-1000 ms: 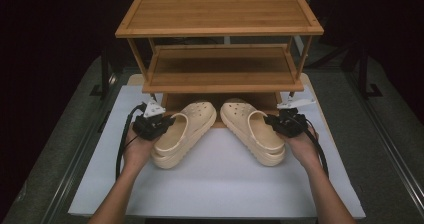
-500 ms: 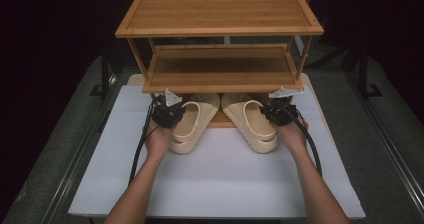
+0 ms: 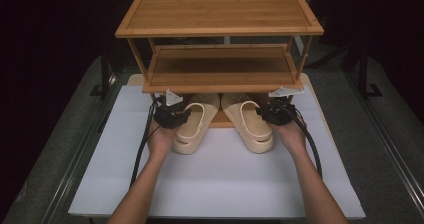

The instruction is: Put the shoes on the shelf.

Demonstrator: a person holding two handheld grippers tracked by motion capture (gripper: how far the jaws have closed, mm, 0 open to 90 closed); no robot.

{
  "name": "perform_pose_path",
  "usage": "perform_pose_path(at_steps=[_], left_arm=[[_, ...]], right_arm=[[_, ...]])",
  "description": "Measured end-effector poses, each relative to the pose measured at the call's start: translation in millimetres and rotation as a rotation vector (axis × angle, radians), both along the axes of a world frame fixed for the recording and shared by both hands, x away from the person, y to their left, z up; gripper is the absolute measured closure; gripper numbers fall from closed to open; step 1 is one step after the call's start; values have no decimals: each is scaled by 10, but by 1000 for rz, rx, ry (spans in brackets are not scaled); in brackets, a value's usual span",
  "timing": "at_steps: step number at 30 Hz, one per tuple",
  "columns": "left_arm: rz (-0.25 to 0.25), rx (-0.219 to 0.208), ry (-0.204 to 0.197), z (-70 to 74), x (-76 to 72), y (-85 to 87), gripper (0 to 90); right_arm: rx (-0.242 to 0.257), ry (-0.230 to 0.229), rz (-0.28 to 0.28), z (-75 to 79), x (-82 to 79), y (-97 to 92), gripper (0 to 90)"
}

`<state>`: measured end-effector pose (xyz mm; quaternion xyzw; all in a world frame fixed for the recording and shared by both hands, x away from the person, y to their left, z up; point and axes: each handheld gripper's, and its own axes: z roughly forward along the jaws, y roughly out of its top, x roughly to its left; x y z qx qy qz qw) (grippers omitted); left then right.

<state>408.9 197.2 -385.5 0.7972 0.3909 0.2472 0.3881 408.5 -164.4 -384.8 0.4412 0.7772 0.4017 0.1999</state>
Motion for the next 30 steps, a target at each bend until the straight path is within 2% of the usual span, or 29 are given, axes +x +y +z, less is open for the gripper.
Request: perform_pose_path(at_steps=[3, 8, 10, 14, 17, 22, 25, 27, 28, 30], left_arm=[[-41, -40, 35, 75, -59, 107, 461], [-94, -87, 70, 189, -209, 309, 323], [-117, -100, 72, 228, -286, 386, 273], [-183, -102, 112, 241, -446, 502, 174], [-220, -87, 128, 173, -560, 556, 132], [-255, -53, 162, -48, -675, 609, 72], [-269, -40, 183, -197, -690, 615, 47], [-283, -14, 199, -270, -671, 594, 32], [-284, 3, 205, -296, -658, 573, 24], [-302, 12, 208, -334, -650, 525, 24]], right_arm=[[3, 24, 30, 48, -74, -38, 494], [23, 57, 80, 77, -228, -160, 356], [31, 62, 102, 82, -309, -214, 333], [33, 62, 138, 65, -475, -318, 250], [28, 42, 144, 15, -591, -392, 211], [41, 73, 170, -157, -688, -496, 166], [46, 94, 178, -262, -704, -518, 154], [49, 112, 194, -326, -699, -512, 145], [34, 128, 201, -367, -685, -493, 138], [12, 132, 209, -400, -677, -460, 138]])
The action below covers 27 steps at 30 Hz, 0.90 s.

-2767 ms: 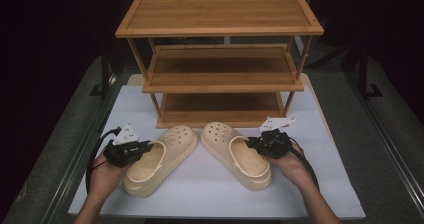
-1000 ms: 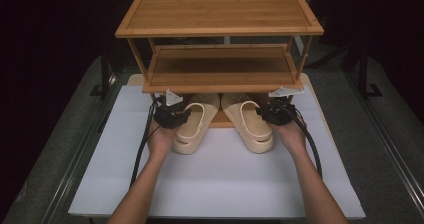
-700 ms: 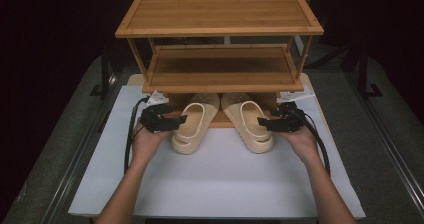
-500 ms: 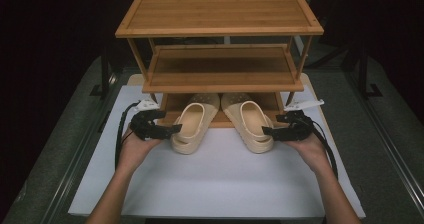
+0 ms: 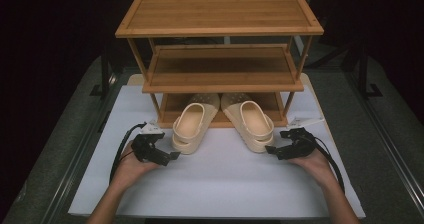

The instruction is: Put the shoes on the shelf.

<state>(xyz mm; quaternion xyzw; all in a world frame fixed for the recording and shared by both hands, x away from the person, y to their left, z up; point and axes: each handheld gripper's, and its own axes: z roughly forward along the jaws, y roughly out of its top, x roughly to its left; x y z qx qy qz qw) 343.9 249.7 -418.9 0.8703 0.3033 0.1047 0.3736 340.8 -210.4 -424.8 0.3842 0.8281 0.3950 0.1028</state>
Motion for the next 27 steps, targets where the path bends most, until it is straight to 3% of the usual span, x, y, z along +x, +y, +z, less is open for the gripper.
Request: perform_pose_path(at_steps=[9, 13, 20, 27], left_arm=[[-30, 44, -11, -166, 105, -127, 25], [-26, 31, -21, -180, 135, -144, 54], [6, -29, -22, -190, 171, -222, 57], [-20, -4, -19, -172, 233, -428, 57]], right_arm=[[-16, 23, 43, -103, 51, 111, 135], [-21, 19, 54, -121, 75, 142, 135], [-12, 4, 68, -103, 137, 196, 125], [-21, -1, 93, -88, 238, 333, 123]])
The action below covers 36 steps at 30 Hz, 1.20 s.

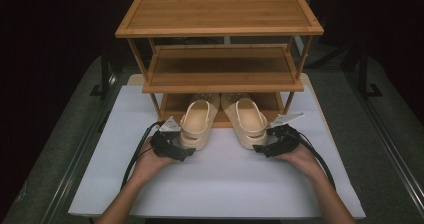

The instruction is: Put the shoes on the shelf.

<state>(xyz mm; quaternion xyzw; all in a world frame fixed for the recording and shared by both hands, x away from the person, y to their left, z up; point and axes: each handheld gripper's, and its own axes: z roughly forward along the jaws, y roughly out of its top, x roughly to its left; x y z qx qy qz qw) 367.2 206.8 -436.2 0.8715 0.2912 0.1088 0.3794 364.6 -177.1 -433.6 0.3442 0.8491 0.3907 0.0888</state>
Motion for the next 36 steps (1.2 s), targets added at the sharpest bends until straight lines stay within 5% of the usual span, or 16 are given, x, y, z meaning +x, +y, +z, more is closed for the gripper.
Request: perform_pose_path(at_steps=[13, 20, 28, 36], left_arm=[[-7, -9, -15, -21, 216, -348, 57], [19, -26, -14, -39, 360, -397, 58], [17, 29, -41, 6, 559, -415, 59], [45, 37, -44, 14, 742, -429, 59]], right_arm=[[-20, -20, 10, 23, 242, 309, 123], [-43, -40, 2, 30, 368, 490, 128], [-43, -42, -37, 24, 519, 561, 129], [-75, -52, -51, 36, 662, 589, 132]])
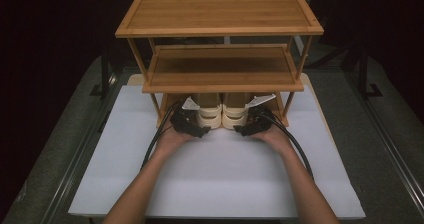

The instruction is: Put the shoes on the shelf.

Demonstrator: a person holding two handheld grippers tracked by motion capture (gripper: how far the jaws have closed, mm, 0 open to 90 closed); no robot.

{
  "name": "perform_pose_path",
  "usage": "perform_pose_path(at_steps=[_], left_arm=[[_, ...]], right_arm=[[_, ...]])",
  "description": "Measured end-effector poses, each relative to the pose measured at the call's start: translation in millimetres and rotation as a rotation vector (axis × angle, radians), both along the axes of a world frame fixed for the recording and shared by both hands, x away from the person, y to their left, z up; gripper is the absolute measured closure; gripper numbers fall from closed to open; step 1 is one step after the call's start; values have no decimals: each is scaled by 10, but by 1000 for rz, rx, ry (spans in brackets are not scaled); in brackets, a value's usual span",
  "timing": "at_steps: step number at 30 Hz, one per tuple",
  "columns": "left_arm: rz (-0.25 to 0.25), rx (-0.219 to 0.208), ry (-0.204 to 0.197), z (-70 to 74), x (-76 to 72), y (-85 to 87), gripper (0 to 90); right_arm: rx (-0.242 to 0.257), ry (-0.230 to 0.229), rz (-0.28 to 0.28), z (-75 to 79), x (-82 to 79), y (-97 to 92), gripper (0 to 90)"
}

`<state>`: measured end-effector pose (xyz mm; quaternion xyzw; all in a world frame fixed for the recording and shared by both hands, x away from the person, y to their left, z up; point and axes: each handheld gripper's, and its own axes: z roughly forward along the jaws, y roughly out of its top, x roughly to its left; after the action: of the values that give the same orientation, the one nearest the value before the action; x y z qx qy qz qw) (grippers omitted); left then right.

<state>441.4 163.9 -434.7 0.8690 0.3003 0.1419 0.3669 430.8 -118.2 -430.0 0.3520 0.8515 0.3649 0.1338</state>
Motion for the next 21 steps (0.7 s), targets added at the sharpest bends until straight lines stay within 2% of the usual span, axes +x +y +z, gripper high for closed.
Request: perform_pose_path(at_steps=[1, 2, 6, 9, 10, 12, 14, 17, 21], left_arm=[[-2, -1, 4, -2, 18, 2, 64], [6, -2, 5, -7, 31, -5, 63], [11, 3, 9, -10, 37, -21, 64], [-1, -9, 19, 17, 32, 5, 65], [-6, -10, 18, 45, 21, 16, 65], [-9, -16, 12, 84, -3, 18, 65], [-20, -14, 12, 133, -43, 25, 64], [-29, -16, 24, 176, -105, 44, 64], [-45, -12, 8, 220, -183, 120, 64]], right_arm=[[-5, -9, 1, 0, 15, -1, 132], [11, 0, -11, -1, 17, 16, 132], [9, 1, -19, -11, 26, 24, 130], [19, 1, -21, -1, 12, 8, 130], [15, -4, -16, 4, 12, -10, 130], [44, 1, -24, 40, -18, -34, 122], [51, -5, -23, 71, -46, -63, 112], [46, -10, -23, 110, -98, -101, 88], [44, -16, -31, 155, -180, -165, 82]])
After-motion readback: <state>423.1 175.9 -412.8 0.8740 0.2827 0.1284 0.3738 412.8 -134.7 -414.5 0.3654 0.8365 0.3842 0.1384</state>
